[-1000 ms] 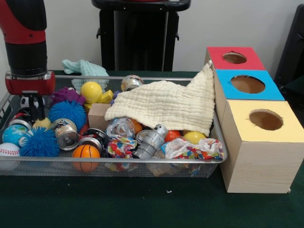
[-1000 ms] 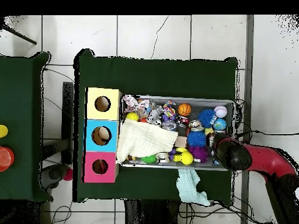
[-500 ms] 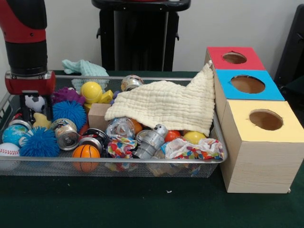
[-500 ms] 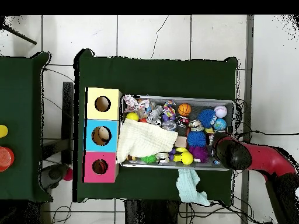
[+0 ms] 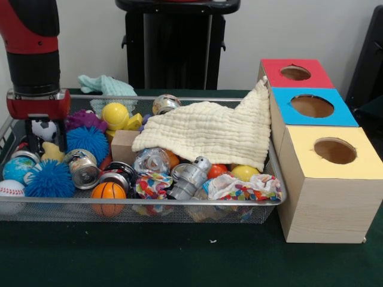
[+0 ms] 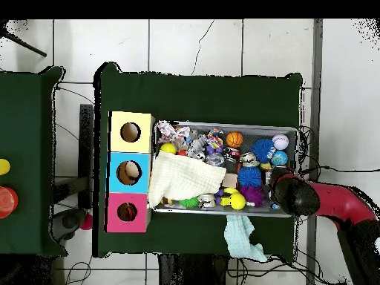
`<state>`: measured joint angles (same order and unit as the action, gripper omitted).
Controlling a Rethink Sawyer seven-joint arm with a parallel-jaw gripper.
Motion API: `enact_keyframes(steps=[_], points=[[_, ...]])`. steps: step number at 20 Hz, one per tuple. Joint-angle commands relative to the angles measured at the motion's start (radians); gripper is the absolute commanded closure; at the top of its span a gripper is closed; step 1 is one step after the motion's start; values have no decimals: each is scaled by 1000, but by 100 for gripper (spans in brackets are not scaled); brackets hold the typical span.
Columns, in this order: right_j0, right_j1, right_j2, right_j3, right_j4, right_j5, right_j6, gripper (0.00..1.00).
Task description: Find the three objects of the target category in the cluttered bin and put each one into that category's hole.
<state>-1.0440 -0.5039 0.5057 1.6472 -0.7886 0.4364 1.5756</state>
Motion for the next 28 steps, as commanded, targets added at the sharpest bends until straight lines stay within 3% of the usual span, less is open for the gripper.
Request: enact_keyframes(steps=[1, 16, 17, 28], points=[[15, 60, 43, 31, -39, -52, -57, 0], [44, 92, 13, 15, -64, -81, -44, 0], [52, 89, 2, 12, -65, -69, -48, 100], [68, 31, 0, 12, -68, 23, -131, 100]])
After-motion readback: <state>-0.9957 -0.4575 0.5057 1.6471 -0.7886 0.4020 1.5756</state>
